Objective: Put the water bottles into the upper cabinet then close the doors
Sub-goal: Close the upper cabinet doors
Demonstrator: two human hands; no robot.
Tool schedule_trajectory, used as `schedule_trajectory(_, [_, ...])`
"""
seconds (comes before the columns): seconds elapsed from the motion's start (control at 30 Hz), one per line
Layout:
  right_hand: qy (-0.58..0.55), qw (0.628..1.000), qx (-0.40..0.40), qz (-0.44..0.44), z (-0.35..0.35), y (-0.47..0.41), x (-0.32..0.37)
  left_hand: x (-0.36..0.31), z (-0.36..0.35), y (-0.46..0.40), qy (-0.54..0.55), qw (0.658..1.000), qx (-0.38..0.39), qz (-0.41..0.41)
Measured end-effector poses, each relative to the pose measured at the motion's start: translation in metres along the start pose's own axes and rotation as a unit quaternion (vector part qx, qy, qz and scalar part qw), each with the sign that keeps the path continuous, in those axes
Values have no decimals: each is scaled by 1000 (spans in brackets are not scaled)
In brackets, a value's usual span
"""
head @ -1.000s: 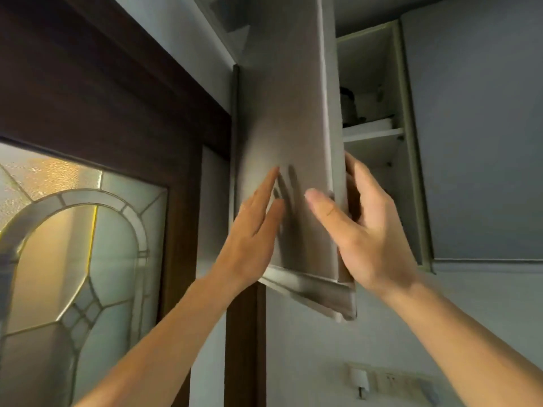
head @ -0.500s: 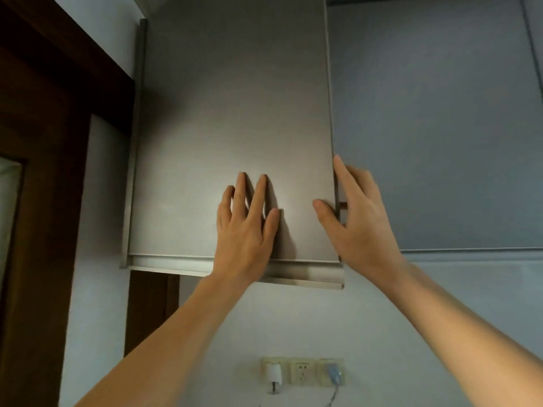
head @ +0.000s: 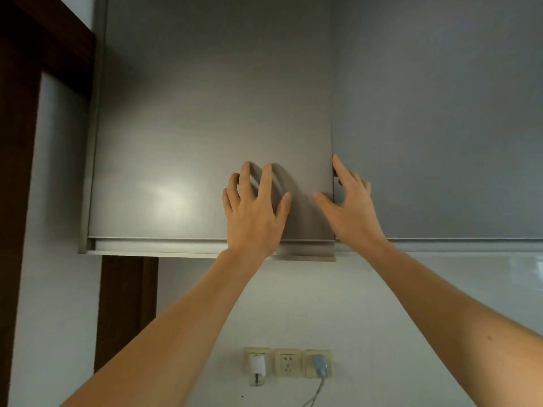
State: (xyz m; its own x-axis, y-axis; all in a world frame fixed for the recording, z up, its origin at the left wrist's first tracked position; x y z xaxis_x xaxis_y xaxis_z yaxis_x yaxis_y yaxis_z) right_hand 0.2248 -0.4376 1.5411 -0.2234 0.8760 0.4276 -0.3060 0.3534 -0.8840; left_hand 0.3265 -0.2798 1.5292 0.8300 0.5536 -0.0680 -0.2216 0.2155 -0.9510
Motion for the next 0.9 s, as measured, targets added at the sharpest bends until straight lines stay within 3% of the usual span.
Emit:
schedule_trajectory(0.2, [40, 999, -19, 4, -11, -13, -21, 10, -23, -5, -25, 999, 19, 7])
schedule_trajectory(0.37, [100, 990, -23, 96, -20, -13, -20, 10, -37, -5, -12, 1000, 14, 2])
schedule_trajectory(0.63, [235, 943, -20, 234, -41, 4, -36, 18, -59, -5, -85, 996, 23, -23])
schedule_trajectory(0.77, [269, 932, -12, 243, -46, 1, -38, 22, -58, -8, -88, 996, 16, -26])
schedule_trajectory(0.9, [309, 927, 46, 207, -48, -3, -37, 20, -52, -13, -47, 996, 69, -11])
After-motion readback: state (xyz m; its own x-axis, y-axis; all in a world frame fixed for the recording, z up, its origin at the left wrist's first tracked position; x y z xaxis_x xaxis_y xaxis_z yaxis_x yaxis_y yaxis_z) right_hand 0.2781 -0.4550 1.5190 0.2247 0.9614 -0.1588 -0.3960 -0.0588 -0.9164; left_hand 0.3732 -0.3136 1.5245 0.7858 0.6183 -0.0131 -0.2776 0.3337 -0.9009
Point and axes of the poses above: each hand's wrist, its own y-axis away from the middle knuckle, its own z-axis out of the back of the hand, x = y × z, the point moved 9 cm from there along -y, towards the middle knuckle, and after that the axes turned 6 degrees about -z, right-handed, at the moved point
